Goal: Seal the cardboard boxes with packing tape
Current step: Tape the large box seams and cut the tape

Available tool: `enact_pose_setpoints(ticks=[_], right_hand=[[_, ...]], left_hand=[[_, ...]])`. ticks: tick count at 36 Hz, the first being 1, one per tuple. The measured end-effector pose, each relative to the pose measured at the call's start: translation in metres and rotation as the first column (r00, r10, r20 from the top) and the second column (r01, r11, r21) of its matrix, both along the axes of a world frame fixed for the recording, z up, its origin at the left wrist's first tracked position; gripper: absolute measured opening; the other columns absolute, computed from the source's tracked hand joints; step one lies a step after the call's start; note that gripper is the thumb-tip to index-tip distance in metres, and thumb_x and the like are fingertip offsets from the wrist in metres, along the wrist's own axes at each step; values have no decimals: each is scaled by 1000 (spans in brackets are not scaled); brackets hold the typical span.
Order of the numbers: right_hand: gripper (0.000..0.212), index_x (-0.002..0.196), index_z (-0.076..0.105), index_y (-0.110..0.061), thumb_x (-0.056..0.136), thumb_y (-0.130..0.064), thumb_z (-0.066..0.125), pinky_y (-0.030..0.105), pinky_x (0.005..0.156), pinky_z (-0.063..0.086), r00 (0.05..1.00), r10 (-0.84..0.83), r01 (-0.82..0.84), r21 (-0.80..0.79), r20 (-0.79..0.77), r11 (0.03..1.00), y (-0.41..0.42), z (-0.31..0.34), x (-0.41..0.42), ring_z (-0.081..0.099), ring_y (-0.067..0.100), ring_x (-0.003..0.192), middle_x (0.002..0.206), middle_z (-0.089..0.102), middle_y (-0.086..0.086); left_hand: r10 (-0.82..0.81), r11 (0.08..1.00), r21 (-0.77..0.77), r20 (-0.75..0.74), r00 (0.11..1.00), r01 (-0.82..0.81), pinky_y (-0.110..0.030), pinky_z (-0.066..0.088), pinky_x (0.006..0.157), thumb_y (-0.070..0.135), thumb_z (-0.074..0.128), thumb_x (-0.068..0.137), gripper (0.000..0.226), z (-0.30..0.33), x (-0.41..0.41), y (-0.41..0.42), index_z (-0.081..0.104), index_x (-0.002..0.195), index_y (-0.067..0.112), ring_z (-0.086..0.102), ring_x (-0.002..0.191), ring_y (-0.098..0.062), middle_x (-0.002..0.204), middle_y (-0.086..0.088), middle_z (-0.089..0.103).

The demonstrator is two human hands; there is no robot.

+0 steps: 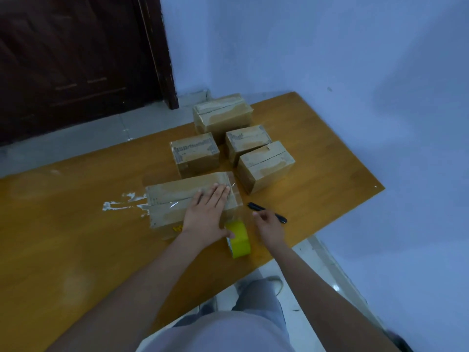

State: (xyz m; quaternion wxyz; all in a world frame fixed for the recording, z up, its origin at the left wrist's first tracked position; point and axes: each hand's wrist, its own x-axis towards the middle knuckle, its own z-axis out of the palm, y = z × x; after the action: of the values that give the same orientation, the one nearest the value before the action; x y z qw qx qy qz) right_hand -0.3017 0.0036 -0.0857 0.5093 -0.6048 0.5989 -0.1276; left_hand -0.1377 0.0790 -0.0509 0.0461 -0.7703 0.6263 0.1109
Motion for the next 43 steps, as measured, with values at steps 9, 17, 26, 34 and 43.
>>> enact_pose_setpoints(ticks=[9, 17, 26, 34, 43], right_hand=[[34, 130, 47, -11, 97, -18, 42, 43, 103, 36, 699, 254, -448, -133, -668, 884, -41, -30, 2, 37, 29, 124, 137, 38, 9], [11, 102, 45, -11, 97, -20, 46, 35, 75, 43, 685, 223, -469, -185, -693, 864, -29, -32, -18, 53, 26, 94, 102, 55, 8], [14, 88, 59, -14, 90, -28, 57, 32, 41, 40, 827, 292, -551, -591, -479, 589, -1, 5, -50, 55, 19, 54, 69, 59, -1], [11, 76, 61, -19, 77, -25, 70, 19, 42, 31, 802, 274, -596, -747, -531, 296, 5, 22, -33, 51, 12, 53, 66, 55, -5], [23, 71, 56, -19, 83, -35, 45, 22, 38, 33, 803, 231, -595, -737, -549, 319, 12, 18, -21, 48, 13, 52, 65, 53, -5]], left_hand=[[11, 1000, 0, 1, 1000, -11, -39, -9, 119, 80, 46, 75, 116, -2, -1, 1, -20, 149, 19, -20, 145, -13, 159, 5, -20], [6, 1000, -14, 17, 1000, -5, -40, -8, 118, 80, 45, 75, 116, -1, -2, 1, -18, 150, 18, -18, 145, -14, 159, 5, -17], [5, 1000, -22, 12, 1000, -4, -41, -7, 119, 81, 46, 74, 117, 1, -2, 1, -16, 150, 16, -17, 146, -15, 160, 4, -16], [1, 999, -44, 7, 1000, 0, -41, -6, 118, 81, 45, 74, 117, 2, -2, 4, -15, 151, 16, -15, 146, -14, 160, 6, -14], [4, 998, -62, 2, 1000, -4, -42, -4, 119, 80, 46, 75, 117, 0, -2, 4, -15, 151, 17, -14, 147, -14, 160, 6, -13]])
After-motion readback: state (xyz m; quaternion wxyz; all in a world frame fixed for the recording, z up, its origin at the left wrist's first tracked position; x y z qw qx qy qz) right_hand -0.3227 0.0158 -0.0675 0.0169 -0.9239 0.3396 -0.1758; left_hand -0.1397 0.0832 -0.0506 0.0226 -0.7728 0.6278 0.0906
